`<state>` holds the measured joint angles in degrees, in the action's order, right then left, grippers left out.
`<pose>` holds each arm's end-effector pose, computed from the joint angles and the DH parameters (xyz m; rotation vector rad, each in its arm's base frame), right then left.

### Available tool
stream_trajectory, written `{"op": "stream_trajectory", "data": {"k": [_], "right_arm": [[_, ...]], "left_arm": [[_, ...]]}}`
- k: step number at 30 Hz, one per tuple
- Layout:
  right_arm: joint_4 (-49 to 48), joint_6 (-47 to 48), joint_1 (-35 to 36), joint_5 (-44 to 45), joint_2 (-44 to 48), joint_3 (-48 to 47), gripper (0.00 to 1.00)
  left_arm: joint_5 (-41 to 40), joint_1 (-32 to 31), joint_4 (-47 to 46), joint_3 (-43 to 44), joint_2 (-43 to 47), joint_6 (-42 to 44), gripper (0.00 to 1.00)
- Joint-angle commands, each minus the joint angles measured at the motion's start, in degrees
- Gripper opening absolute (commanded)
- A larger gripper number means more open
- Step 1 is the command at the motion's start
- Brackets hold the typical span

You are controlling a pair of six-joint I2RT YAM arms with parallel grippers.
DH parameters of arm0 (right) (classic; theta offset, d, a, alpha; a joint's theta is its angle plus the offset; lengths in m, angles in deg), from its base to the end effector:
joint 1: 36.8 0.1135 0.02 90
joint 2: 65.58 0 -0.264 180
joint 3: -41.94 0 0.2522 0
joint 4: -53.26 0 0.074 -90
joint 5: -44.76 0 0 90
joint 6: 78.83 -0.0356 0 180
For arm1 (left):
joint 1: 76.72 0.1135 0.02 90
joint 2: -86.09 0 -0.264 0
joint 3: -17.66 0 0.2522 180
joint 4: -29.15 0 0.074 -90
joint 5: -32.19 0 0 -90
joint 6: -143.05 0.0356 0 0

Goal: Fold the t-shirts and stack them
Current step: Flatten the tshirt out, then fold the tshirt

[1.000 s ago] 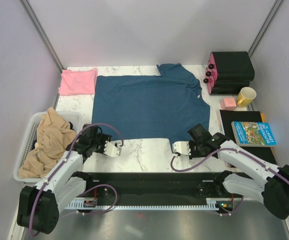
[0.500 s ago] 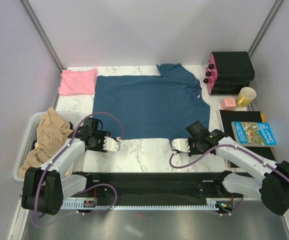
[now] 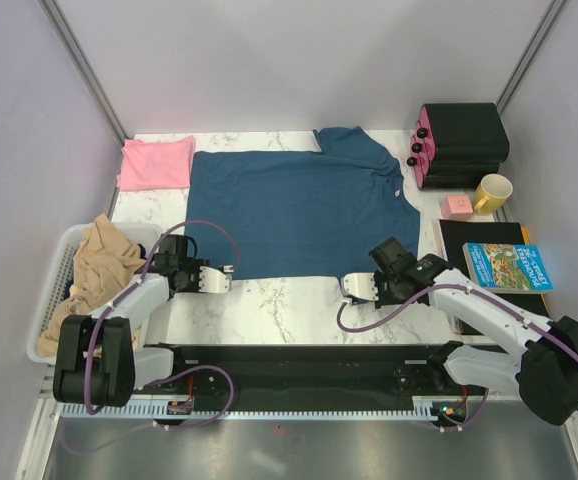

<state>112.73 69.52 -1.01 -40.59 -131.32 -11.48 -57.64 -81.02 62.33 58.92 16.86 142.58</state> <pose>0.1575 0.1100 0.1964 -2.0660 1.9471 -0.2020 0.2014 -0.0153 0.1461 1.9948 1.8643 0.4725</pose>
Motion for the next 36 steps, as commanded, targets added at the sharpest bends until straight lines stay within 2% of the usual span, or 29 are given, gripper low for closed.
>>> {"op": "stream_trajectory", "data": {"k": [1, 4, 5, 12, 16, 22, 36], "right_arm": [[0.3, 0.7, 0.2, 1.2, -0.4, -2.6, 0.01], [0.4, 1.7, 0.2, 2.1, -0.4, -3.1, 0.0], [0.6, 2.0, 0.1, 2.6, -0.5, -3.3, 0.0], [3.1, 3.6, 0.0, 2.6, -1.5, -6.6, 0.0], [8.0, 2.7, -0.1, 0.8, -2.9, -10.1, 0.0], [14.9, 1.5, -0.2, -1.0, -4.8, -15.4, 0.0], [28.5, 7.7, -0.2, 1.6, 3.1, -17.0, 0.0]], "left_arm": [[2.4, 1.2, 1.1, 0.2, -2.4, 1.7, 0.38], [3.7, 1.6, 2.3, 1.0, -2.4, 2.3, 0.07], [4.0, 1.7, 2.6, 1.5, -2.4, 2.4, 0.02], [7.0, 2.2, 9.8, 5.9, -1.3, 2.4, 0.02], [8.8, 2.4, 16.2, 9.9, 1.3, 2.5, 0.02], [8.8, 2.6, 22.6, 10.4, 5.4, 4.2, 0.02], [7.9, 4.2, 29.9, 9.8, 10.1, 8.2, 0.02]]}}
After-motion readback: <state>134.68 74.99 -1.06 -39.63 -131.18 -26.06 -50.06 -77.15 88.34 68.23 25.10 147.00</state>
